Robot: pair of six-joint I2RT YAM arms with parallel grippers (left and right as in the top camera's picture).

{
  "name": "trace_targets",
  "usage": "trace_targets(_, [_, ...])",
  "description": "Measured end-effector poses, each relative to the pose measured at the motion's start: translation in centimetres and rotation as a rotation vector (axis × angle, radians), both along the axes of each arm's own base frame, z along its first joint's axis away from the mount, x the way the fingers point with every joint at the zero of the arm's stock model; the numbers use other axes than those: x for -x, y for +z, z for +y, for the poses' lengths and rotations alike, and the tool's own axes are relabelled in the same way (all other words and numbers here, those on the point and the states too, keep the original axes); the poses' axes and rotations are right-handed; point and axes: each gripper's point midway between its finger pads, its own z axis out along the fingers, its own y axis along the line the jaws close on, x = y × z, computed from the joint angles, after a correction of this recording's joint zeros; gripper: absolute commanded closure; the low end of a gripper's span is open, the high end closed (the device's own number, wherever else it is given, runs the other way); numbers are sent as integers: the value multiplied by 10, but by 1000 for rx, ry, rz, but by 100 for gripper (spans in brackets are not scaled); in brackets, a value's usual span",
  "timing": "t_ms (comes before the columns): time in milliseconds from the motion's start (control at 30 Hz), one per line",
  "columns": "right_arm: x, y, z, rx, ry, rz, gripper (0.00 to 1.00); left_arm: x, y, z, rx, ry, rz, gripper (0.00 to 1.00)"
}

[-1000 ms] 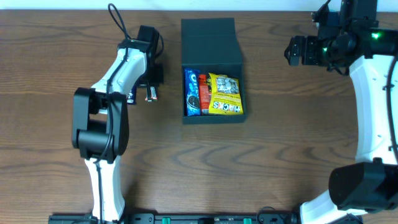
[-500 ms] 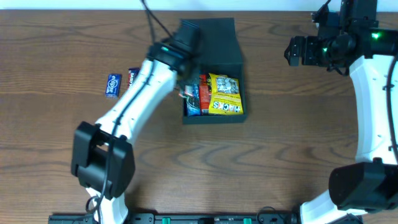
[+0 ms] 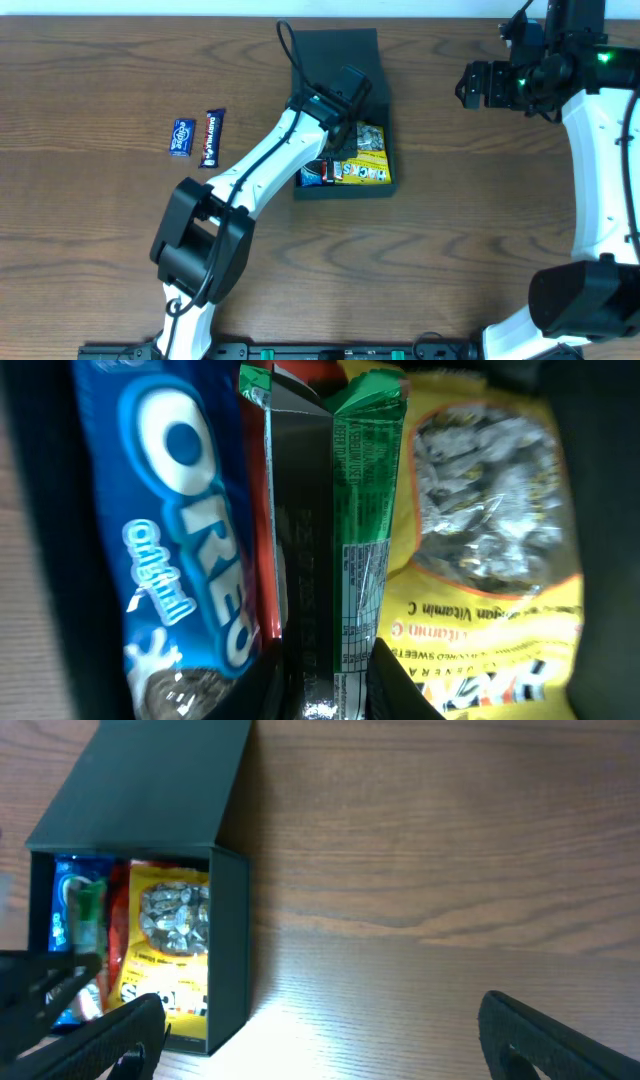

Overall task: Pack container
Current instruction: 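Lower the green bar into the box beside the Oreo pack, release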

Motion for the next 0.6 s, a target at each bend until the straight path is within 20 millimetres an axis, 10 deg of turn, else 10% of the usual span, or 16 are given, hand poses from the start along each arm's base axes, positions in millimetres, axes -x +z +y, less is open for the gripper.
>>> trace_targets(467, [4, -2, 1, -5, 2, 18, 1, -6, -12, 12, -12, 43, 24, 87])
trace_targets(600, [4, -2, 1, -5, 2, 18, 1, -7, -12, 13, -15, 46, 21, 59])
